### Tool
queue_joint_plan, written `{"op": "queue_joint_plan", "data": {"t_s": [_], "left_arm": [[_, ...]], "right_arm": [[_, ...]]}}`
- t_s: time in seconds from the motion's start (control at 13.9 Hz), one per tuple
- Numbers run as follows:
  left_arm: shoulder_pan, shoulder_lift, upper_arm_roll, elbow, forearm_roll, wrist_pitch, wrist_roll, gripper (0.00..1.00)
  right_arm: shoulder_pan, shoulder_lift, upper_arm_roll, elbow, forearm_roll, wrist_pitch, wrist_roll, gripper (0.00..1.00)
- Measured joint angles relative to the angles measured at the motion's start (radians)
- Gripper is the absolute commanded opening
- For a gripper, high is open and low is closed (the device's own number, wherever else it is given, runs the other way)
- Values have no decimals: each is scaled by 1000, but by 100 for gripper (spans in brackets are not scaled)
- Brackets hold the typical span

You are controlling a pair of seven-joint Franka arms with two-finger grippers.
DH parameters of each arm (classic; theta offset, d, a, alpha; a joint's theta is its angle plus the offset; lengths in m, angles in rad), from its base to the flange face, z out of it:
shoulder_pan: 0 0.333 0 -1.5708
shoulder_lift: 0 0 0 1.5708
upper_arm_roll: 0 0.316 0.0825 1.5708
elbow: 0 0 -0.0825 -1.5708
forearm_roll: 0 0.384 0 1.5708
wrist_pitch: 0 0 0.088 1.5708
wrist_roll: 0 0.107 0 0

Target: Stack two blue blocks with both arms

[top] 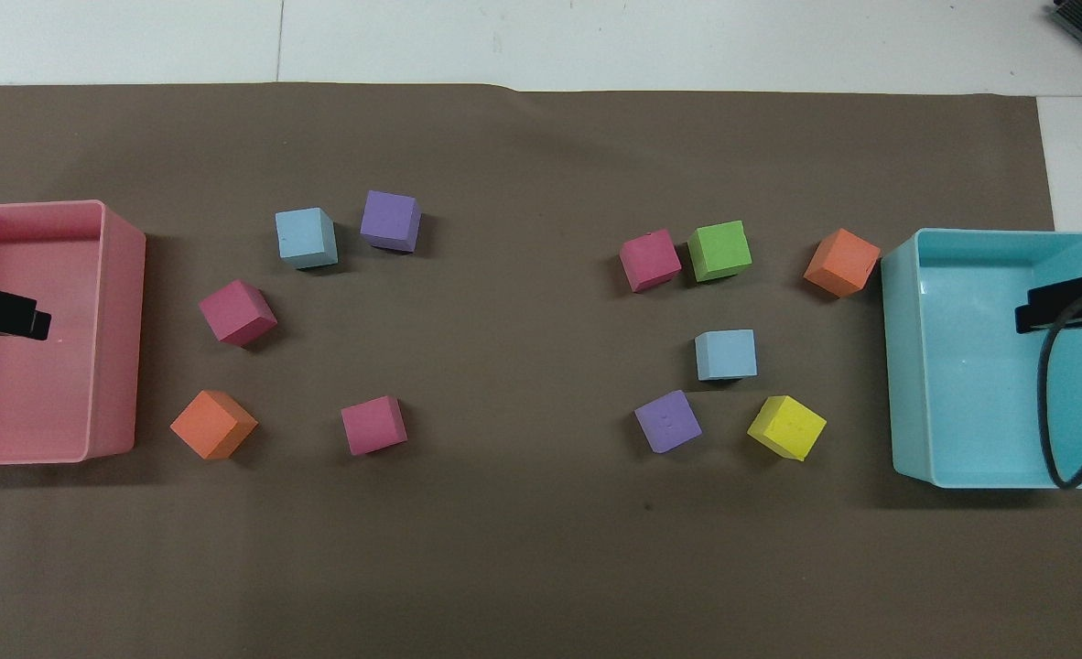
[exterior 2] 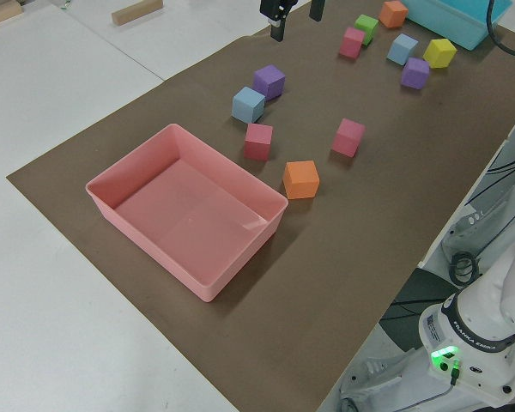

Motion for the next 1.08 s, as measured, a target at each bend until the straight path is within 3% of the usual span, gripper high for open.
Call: {"op": "queue_joint_plan", "data": {"t_s": [0.22, 0.58, 1.08], "left_arm": [[0, 0, 0, 0, 0, 0, 0, 100], [0, 0, 0, 0, 0, 0, 0, 100], [0, 0, 0, 0, 0, 0, 0, 100]], "right_arm": [[32, 0, 11, -64, 2, 52, 0, 100], [114, 41, 19, -260, 4, 298, 12, 100], [193, 151, 20, -378, 4, 550, 119, 100]]}}
